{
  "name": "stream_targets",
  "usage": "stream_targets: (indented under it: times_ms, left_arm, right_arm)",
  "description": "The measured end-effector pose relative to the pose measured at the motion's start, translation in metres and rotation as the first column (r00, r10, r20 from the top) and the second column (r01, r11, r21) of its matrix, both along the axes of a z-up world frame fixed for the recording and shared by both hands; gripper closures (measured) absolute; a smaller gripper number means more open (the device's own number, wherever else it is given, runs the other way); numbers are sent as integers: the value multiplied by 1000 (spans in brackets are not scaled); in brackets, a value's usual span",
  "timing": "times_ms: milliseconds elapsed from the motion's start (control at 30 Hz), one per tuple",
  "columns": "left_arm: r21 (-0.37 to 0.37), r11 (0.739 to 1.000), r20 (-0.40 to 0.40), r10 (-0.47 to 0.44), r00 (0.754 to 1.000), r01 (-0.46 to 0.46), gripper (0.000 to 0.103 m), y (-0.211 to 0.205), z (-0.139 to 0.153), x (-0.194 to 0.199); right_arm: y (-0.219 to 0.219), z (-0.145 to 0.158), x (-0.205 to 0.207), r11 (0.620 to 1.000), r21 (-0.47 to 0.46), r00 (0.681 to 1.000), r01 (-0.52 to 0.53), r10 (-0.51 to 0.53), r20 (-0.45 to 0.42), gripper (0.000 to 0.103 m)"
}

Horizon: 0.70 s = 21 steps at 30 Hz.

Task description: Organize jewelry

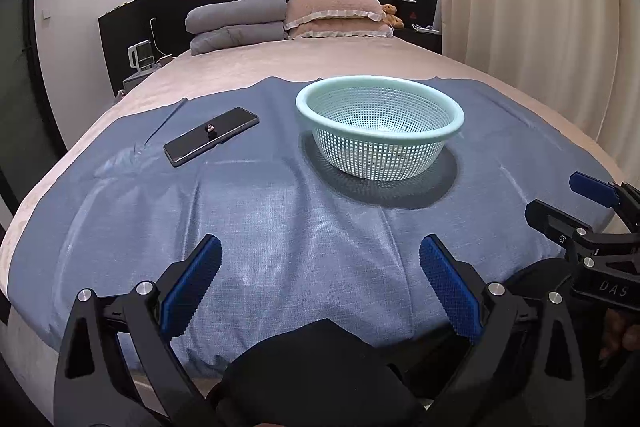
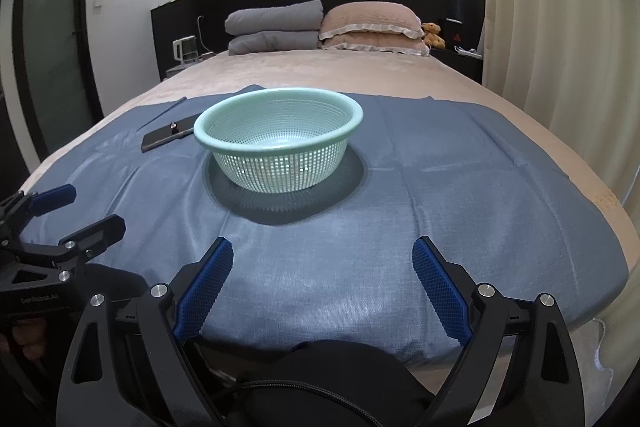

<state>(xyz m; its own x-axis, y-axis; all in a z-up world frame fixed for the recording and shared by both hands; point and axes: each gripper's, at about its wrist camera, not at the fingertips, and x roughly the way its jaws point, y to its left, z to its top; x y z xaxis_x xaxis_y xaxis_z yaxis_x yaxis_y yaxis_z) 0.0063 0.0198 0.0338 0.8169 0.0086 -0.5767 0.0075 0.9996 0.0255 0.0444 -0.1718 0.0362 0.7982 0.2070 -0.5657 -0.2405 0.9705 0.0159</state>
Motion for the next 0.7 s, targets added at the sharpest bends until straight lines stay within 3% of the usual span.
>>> stream_targets:
  times_ms: [467,700]
  left_arm:
    - [-10,1000,-16,1,1000,-1,6,0,-1,1]
    - [19,999,-16,28,999,-27,6,-3,-2,-1]
  right_arm:
    - [0,-1,1,1000,2,1000,-1,1,-5,16]
    - [-2,-2,1,1000,12,1000,-3,3,-10,16]
